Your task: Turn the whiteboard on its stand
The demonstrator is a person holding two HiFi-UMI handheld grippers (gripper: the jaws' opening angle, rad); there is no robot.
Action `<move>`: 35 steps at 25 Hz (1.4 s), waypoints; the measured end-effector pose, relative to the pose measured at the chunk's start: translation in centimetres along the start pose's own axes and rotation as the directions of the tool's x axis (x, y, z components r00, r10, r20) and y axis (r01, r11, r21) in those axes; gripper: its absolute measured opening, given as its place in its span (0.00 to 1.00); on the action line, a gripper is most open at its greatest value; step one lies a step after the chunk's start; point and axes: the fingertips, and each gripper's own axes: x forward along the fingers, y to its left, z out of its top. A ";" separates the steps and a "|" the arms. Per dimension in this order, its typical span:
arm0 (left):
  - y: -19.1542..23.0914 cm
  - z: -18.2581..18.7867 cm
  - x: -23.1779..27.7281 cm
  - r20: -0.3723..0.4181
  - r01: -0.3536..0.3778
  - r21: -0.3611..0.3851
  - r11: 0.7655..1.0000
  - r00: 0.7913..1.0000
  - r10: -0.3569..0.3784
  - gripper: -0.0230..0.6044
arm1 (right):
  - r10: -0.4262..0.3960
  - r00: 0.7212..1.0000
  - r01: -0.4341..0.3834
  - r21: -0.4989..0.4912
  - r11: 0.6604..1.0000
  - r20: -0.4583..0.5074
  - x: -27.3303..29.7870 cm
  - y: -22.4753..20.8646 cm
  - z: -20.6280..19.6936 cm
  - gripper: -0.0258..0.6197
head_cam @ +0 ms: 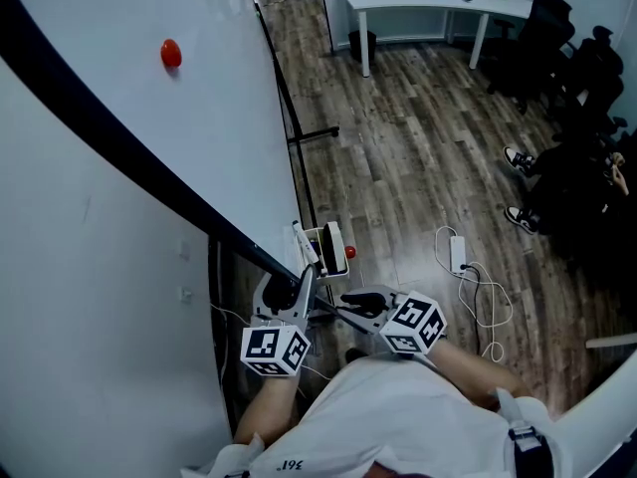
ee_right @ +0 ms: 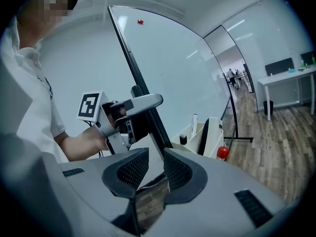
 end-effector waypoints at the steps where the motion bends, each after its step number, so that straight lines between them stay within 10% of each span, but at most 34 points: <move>1: 0.3 0.1 0.1 0.001 0.001 0.000 1.000 1.000 -0.001 0.40 | 0.000 1.000 0.000 0.003 1.000 0.000 0.1 0.0 0.0 0.19; 35: 8.0 2.0 6.0 0.020 -0.015 0.004 1.000 1.000 0.015 0.40 | -0.050 0.998 0.049 0.023 0.999 0.024 -1.0 -1.7 0.1 0.19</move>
